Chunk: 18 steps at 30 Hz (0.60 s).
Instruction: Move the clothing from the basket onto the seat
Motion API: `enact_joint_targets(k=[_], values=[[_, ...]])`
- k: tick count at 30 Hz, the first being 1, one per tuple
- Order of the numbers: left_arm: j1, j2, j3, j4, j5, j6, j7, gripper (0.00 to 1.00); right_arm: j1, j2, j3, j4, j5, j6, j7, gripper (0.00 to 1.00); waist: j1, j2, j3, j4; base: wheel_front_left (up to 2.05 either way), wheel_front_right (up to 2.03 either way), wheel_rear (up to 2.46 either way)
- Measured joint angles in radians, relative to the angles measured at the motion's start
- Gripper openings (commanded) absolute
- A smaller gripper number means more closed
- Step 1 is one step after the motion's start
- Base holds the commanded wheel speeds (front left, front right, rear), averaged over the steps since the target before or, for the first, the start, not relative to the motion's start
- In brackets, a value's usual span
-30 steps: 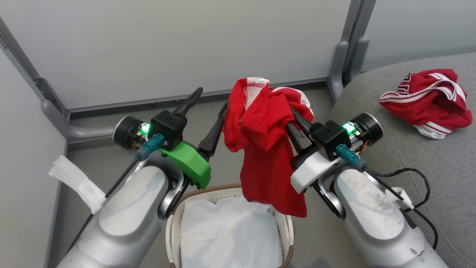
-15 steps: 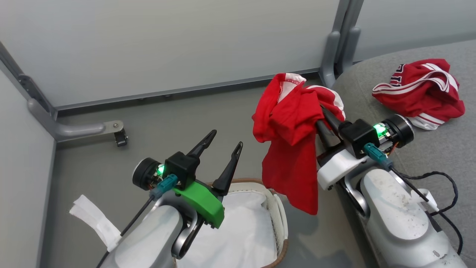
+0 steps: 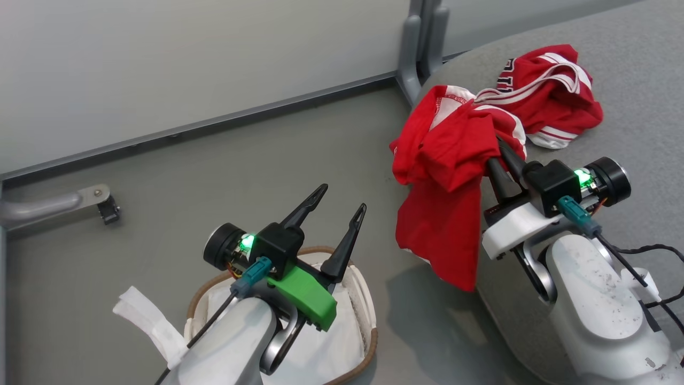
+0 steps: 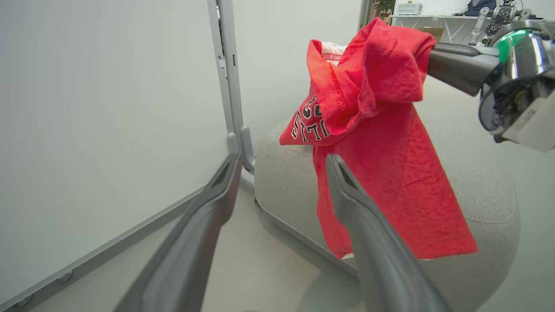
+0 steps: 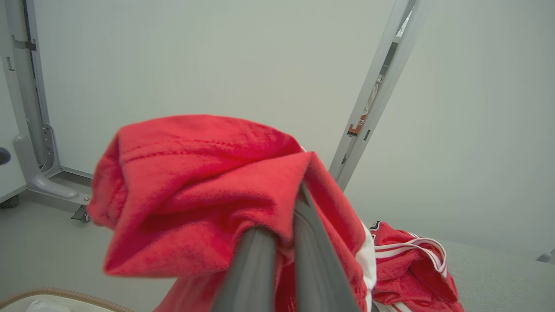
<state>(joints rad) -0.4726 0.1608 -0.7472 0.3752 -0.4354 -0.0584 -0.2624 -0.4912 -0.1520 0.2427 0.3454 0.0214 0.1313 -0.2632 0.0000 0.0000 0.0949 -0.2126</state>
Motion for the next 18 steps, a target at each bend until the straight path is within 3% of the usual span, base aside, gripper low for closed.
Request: enact_joint_targets(k=[11, 18], values=[[-0.026, -0.020, -0.011, 0.037, 0.033, -0.021, 0.000, 1.00, 0.015, 0.014, -0.048, -0.012, -0.001, 0.000, 0.000, 0.00, 0.0001, 0.0000, 0.086, -0.156, 0.00, 0.00, 0.00], [-0.046, -0.026, -0.023, 0.051, 0.051, -0.029, 0.000, 1.00, 0.021, 0.019, -0.089, -0.002, 0.006, 0.000, 0.000, 0.00, 0.0001, 0.0000, 0.162, -0.205, 0.00, 0.00, 0.00]])
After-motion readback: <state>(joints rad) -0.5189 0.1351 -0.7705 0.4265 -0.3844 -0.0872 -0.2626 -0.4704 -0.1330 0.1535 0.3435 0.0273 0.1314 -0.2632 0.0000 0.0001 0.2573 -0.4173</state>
